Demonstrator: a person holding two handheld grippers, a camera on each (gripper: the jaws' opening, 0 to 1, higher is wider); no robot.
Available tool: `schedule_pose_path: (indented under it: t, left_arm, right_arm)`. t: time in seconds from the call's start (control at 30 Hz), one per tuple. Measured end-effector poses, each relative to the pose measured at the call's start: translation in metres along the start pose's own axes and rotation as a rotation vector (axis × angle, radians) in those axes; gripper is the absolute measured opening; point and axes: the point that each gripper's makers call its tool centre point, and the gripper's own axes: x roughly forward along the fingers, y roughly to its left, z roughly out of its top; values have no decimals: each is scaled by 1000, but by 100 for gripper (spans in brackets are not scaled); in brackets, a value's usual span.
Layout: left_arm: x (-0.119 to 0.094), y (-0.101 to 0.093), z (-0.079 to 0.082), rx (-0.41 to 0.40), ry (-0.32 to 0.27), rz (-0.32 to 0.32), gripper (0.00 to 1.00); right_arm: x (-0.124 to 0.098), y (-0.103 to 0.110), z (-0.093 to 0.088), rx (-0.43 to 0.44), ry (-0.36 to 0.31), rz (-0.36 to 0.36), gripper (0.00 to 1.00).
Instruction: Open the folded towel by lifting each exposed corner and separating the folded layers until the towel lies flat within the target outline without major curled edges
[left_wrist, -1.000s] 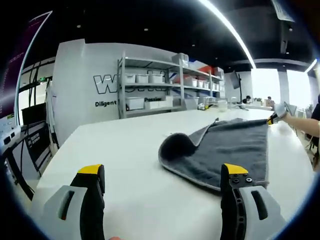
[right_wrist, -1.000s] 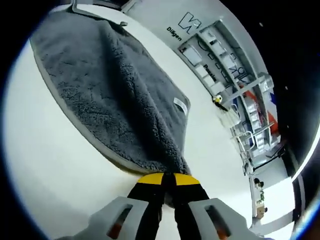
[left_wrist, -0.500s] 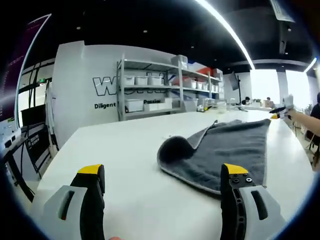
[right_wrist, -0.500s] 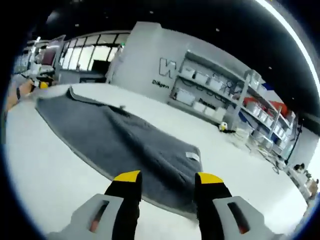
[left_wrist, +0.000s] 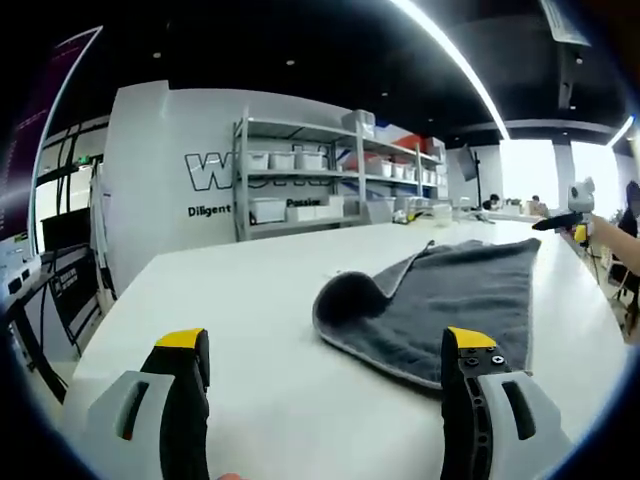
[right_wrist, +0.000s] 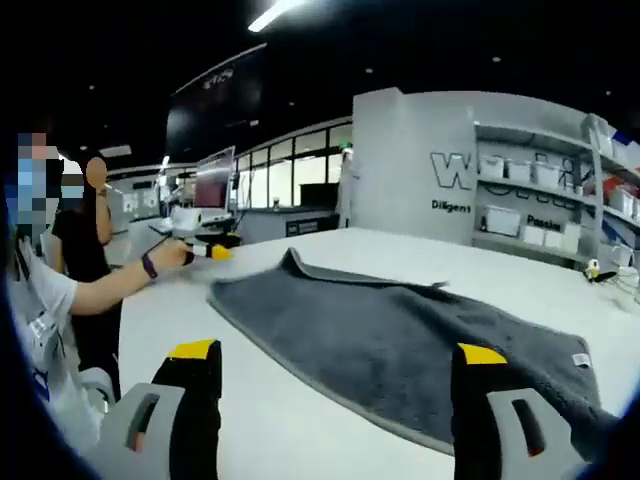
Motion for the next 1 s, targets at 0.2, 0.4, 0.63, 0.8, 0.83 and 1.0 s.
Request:
schedule_pose_path:
  t: [0.2,0.4,0.63,0.8,0.83,1.0]
  left_arm:
    - [1,0,1,-1,-4,-2,95]
    - [1,0,0,-1,-2,-2,95]
    - [2,0,-1,2,1,-1,95]
    - [3,-3,-2,15,7,-8,95]
    - [3,-3,-2,16,8,-8,95]
    - [3,-2,-5,19,18,-5,96]
  right_arm:
    - [17,22,-5,-25,42,69,99]
    - [24,18,-6,-75,65,52,99]
    - [21,-34,1,34,16,-47,99]
    - [22,-97,0,82,2,-185,99]
    - [22,-105,-2,76,10,-203,99]
    - [27,-160,-25,127,43,-262,99]
